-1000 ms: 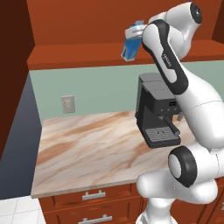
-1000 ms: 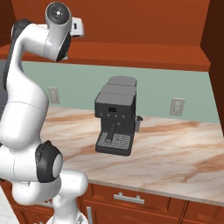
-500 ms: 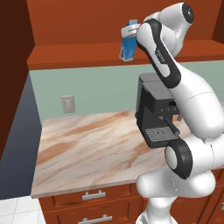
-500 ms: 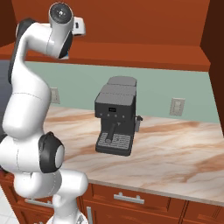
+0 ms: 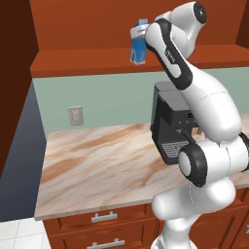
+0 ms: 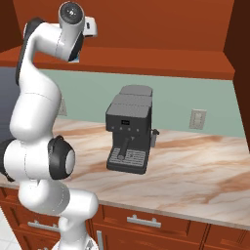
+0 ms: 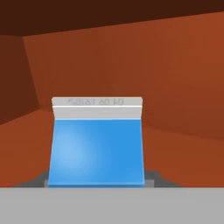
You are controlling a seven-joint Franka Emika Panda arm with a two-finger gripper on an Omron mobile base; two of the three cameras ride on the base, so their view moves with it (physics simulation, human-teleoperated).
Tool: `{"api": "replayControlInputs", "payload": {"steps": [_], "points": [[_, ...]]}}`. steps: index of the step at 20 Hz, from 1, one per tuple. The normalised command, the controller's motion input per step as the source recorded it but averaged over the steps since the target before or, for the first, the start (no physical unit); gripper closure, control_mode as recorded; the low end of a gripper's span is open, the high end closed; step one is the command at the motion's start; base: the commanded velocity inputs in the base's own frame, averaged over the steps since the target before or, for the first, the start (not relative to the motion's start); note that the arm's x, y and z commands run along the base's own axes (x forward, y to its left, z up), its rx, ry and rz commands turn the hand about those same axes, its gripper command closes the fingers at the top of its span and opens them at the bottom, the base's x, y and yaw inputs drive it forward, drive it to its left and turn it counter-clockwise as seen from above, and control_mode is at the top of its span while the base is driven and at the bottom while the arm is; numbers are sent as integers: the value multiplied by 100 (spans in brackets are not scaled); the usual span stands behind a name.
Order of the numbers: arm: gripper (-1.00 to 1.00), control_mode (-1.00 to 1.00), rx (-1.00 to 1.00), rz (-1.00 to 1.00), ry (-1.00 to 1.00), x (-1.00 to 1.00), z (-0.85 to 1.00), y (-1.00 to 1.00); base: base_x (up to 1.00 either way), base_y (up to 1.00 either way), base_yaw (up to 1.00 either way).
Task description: Pick the milk from the counter and place it in the open cabinet.
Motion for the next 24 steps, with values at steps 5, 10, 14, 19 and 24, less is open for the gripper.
{"api": "replayControlInputs", "payload": {"steps": [5,10,14,19,24], "points": [[100,-100,0,-1,0,38,-2,1,0,0,0],[100,-100,0,-3,0,31,-16,4,0,0,0],[100,-100,0,-3,0,26,-20,4,0,0,0],[100,-100,0,-3,-2,17,-25,1,0,0,0],[100,-100,0,-1,-11,21,-21,1,0,0,0]]}}
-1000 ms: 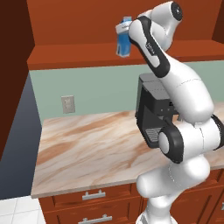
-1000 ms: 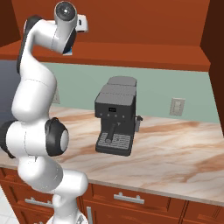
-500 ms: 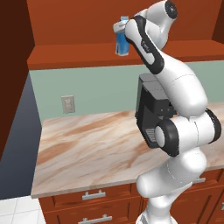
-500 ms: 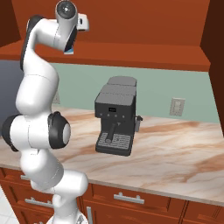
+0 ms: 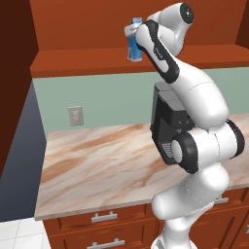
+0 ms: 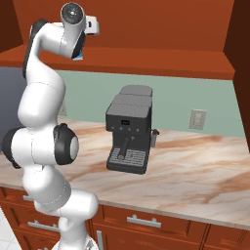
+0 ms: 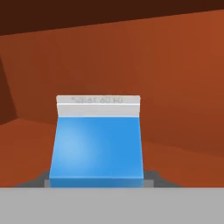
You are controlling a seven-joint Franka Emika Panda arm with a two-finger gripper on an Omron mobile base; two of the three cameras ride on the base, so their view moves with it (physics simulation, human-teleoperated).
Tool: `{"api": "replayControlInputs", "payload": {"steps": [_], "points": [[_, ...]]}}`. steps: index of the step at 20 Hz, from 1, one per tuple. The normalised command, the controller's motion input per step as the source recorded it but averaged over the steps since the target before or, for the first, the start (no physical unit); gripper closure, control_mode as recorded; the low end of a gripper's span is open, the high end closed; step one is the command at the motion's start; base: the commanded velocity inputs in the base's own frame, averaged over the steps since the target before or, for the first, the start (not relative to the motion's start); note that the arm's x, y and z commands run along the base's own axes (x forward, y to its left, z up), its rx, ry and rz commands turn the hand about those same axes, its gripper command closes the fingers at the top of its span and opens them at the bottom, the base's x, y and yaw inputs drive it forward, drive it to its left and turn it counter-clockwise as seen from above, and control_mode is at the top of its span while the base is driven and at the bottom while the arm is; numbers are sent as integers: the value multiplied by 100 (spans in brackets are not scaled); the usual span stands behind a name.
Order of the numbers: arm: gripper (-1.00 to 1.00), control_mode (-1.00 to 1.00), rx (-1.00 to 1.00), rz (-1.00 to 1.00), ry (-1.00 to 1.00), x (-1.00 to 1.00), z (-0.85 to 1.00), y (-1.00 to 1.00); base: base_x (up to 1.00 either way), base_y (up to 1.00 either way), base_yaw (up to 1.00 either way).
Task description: Pick the milk from the counter and place it in the open cabinet.
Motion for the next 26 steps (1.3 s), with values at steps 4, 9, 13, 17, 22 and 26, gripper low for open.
{"api": "replayControlInputs", "payload": {"steps": [4,9,13,17,22,26], "points": [[100,-100,1,-2,-9,27,-17,3,0,0,0],[100,-100,0,-3,-3,31,-16,2,0,0,0],[100,-100,0,-3,0,40,-11,5,0,0,0],[100,-100,0,-3,0,38,-12,3,0,0,0],[100,-100,1,-2,0,13,-16,0,0,0,0],[100,-100,3,-1,0,0,-22,0,0,0,0]]}}
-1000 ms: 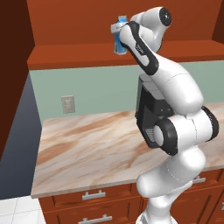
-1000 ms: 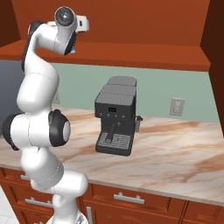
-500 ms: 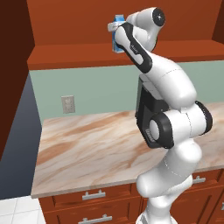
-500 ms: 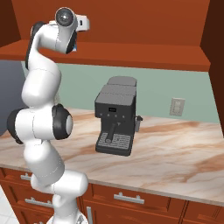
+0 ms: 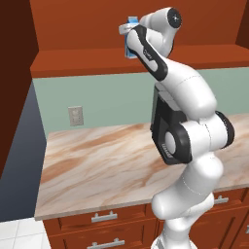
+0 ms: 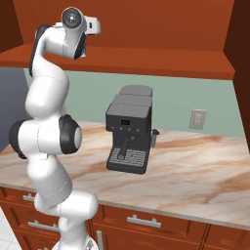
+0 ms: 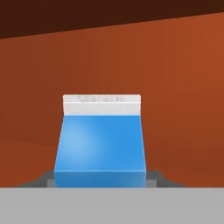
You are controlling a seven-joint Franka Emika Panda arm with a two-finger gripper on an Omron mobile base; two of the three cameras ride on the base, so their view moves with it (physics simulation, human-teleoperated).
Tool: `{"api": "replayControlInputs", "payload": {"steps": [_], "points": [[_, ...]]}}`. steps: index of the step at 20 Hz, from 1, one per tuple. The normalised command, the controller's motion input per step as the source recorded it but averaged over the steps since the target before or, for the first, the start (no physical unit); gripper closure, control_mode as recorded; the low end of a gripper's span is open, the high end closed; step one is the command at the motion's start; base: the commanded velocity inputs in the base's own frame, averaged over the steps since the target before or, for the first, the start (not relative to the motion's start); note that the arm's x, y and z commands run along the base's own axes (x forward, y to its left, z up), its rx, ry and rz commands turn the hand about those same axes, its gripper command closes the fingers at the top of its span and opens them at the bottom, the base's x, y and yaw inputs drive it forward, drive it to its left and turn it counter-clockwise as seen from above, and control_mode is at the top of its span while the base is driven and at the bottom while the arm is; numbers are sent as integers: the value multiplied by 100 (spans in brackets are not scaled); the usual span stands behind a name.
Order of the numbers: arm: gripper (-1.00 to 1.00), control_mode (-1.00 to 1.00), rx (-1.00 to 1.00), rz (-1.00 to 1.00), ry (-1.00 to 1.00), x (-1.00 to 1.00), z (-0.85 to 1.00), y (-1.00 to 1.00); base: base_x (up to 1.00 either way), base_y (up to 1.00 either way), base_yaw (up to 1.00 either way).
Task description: Pick the milk from the counter and place it in the open cabinet.
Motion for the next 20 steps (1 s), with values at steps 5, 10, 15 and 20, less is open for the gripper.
{"api": "replayControlInputs", "payload": {"steps": [5,10,15,20], "points": [[100,-100,3,0,0,0,-23,0,0,0,0],[100,-100,1,0,0,3,-24,3,0,0,0],[100,-100,1,0,0,4,-25,7,0,0,0],[-100,-100,1,0,0,5,-21,8,0,0,0]]}}
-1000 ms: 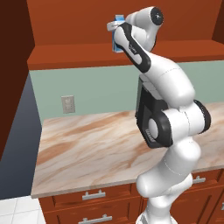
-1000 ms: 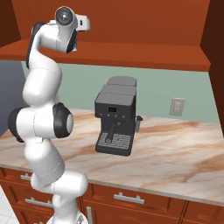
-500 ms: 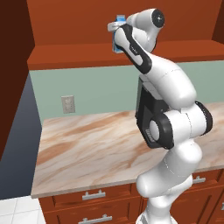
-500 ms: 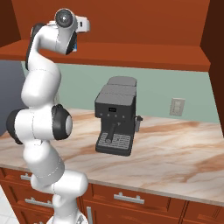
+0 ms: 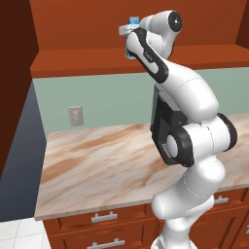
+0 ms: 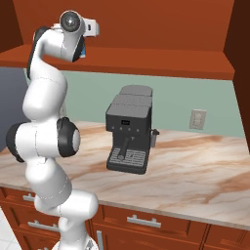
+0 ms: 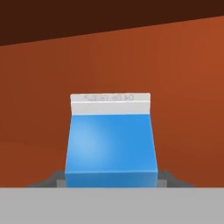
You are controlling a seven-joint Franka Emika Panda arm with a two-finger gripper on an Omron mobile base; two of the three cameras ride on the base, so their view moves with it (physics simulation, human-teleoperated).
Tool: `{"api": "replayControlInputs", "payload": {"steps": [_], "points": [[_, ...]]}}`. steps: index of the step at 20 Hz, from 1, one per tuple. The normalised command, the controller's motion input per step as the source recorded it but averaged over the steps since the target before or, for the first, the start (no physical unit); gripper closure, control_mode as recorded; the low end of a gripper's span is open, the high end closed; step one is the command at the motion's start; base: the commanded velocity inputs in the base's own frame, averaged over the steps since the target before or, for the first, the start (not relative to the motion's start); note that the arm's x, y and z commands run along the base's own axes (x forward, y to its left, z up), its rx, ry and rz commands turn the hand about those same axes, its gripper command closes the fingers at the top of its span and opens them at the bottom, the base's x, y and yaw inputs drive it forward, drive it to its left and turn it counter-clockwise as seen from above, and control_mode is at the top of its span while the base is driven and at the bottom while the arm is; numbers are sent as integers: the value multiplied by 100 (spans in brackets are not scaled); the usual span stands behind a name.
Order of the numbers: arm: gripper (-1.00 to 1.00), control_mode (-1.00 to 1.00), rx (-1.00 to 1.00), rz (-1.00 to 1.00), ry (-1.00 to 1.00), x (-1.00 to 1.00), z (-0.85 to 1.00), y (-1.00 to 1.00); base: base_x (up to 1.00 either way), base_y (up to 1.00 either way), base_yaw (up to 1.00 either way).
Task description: Pick the milk from the counter and place it in the open cabinet.
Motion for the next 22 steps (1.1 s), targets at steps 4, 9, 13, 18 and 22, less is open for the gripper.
{"api": "replayControlInputs", "payload": {"steps": [4,9,13,18,22], "points": [[-100,-100,0,0,0,0,-4,1,0,0,0],[-100,-100,0,0,0,0,0,0,0,0,0],[-100,-100,0,0,0,-2,0,0,0,0,0],[-100,-100,0,0,0,-8,0,0,0,0,0],[-100,-100,0,0,0,-19,0,0,0,0,0]]}}
